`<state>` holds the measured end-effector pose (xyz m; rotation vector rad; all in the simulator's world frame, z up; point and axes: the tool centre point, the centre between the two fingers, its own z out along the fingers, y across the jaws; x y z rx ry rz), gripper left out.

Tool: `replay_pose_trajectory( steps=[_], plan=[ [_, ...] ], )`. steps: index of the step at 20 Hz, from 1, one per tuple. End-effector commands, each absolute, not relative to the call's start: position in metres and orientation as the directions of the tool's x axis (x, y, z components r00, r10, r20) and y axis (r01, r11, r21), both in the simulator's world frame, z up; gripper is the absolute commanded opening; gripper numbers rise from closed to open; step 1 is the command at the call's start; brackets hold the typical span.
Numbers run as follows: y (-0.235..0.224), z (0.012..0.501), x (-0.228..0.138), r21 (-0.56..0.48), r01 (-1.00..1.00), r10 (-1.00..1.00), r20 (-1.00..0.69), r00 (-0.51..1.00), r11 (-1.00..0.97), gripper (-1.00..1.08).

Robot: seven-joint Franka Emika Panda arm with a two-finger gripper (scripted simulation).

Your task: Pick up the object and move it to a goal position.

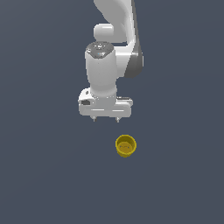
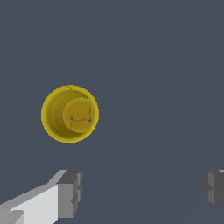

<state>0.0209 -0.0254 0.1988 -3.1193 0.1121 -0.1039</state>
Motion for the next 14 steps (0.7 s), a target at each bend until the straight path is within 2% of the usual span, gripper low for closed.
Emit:
replay_pose_trajectory(
  steps=[1,14],
  plan=[
    [-0.025,0.199,0.021,-0.021,-0.071,-0.072,0.066,0.995,-0.997,0.28],
    [-0.009,0.195,0.022,-0.036,-0.053,-0.055,0.065,0.996,-0.998,0.28]
  ],
)
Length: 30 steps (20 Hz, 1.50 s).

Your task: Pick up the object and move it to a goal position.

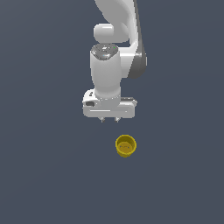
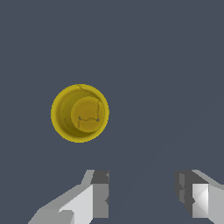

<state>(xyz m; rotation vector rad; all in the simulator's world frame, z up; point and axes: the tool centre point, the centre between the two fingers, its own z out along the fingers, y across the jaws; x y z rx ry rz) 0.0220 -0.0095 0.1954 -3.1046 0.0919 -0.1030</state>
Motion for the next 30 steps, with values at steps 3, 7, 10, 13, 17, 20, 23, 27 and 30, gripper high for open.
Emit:
replay_pose_trajectory(
  steps=[3,7,10,13,17,20,23,27,30],
  plan=[
    [-0.008,0.194,0.025,-0.034,-0.030,-0.032,0.063,0.997,-0.999,0.28],
    [-0.005,0.191,0.030,-0.031,0.017,0.015,0.060,0.998,-0.999,0.28],
    [-0.002,0.188,0.035,-0.028,0.068,0.066,0.056,0.996,-0.997,0.28],
    [0.002,0.184,0.041,-0.026,0.132,0.130,0.051,0.990,-0.991,0.28],
    [0.009,0.177,0.052,-0.024,0.237,0.236,0.043,0.971,-0.971,0.28],
    [0.014,0.171,0.060,-0.025,0.323,0.322,0.036,0.946,-0.946,0.28],
    [0.020,0.165,0.068,-0.027,0.407,0.406,0.031,0.913,-0.913,0.28],
    [0.026,0.156,0.078,-0.033,0.511,0.511,0.026,0.859,-0.859,0.28],
    [0.031,0.150,0.086,-0.039,0.584,0.584,0.023,0.811,-0.811,0.28]
  ],
)
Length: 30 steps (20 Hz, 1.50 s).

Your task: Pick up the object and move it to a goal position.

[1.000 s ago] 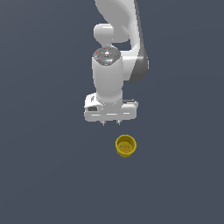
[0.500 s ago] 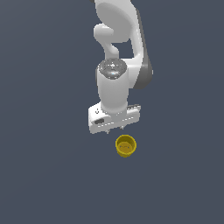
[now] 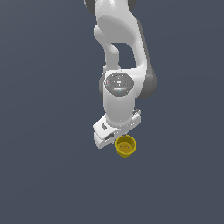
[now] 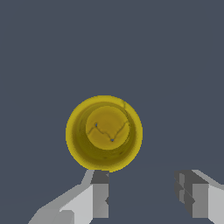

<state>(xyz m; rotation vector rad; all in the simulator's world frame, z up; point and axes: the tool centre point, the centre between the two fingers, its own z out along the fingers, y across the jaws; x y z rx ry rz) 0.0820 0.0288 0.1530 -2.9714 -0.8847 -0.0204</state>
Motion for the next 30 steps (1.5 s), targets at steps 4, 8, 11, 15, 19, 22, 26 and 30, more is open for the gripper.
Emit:
replay_pose_trajectory(
  steps=[4,8,11,15,19,22,26,30],
  plan=[
    [0.037,0.141,0.095,-0.048,0.673,0.673,0.023,0.739,-0.738,0.28],
    [0.043,0.132,0.103,-0.057,0.752,0.752,0.026,0.658,-0.656,0.28],
    [0.046,0.125,0.109,-0.064,0.804,0.804,0.030,0.593,-0.591,0.28],
    [0.050,0.116,0.116,-0.073,0.859,0.859,0.038,0.510,-0.507,0.28],
    [0.052,0.109,0.121,-0.079,0.895,0.895,0.045,0.443,-0.439,0.28],
    [0.054,0.106,0.123,-0.082,0.913,0.913,0.050,0.405,-0.400,0.28],
    [0.054,0.102,0.125,-0.085,0.927,0.927,0.055,0.370,-0.365,0.28],
    [0.055,0.101,0.126,-0.086,0.933,0.933,0.057,0.355,-0.350,0.28]
  ],
)
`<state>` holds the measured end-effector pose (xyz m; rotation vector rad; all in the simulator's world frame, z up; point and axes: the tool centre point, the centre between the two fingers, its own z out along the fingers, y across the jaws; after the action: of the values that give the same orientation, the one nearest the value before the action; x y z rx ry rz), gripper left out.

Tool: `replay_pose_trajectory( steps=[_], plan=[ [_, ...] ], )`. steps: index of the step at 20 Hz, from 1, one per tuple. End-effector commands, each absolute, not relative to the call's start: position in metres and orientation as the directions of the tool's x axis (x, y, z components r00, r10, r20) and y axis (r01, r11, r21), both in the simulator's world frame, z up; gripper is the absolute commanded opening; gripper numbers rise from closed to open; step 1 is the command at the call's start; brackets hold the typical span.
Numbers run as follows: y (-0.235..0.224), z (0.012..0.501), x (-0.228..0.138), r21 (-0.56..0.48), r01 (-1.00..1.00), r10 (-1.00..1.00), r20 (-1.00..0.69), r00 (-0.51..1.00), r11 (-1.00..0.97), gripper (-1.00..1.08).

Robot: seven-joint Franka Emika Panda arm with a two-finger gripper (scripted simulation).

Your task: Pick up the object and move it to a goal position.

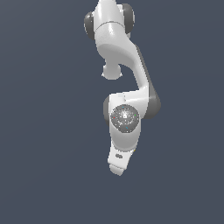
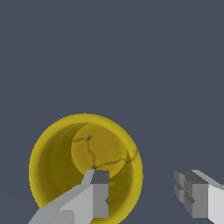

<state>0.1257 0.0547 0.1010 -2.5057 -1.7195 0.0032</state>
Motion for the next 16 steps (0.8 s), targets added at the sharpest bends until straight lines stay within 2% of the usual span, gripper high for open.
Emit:
replay_pose_trajectory(
  steps=[1,13,14,16],
  plan=[
    [0.055,0.101,0.126,-0.086,0.933,0.933,0.057,0.355,-0.349,0.28],
    [0.057,0.071,0.124,-0.086,0.933,0.933,0.057,0.355,-0.349,0.28],
    [0.057,0.071,0.124,-0.086,0.933,0.933,0.057,0.355,-0.349,-1.00],
    [0.057,0.071,0.124,-0.086,0.933,0.933,0.057,0.355,-0.349,-1.00]
  ],
)
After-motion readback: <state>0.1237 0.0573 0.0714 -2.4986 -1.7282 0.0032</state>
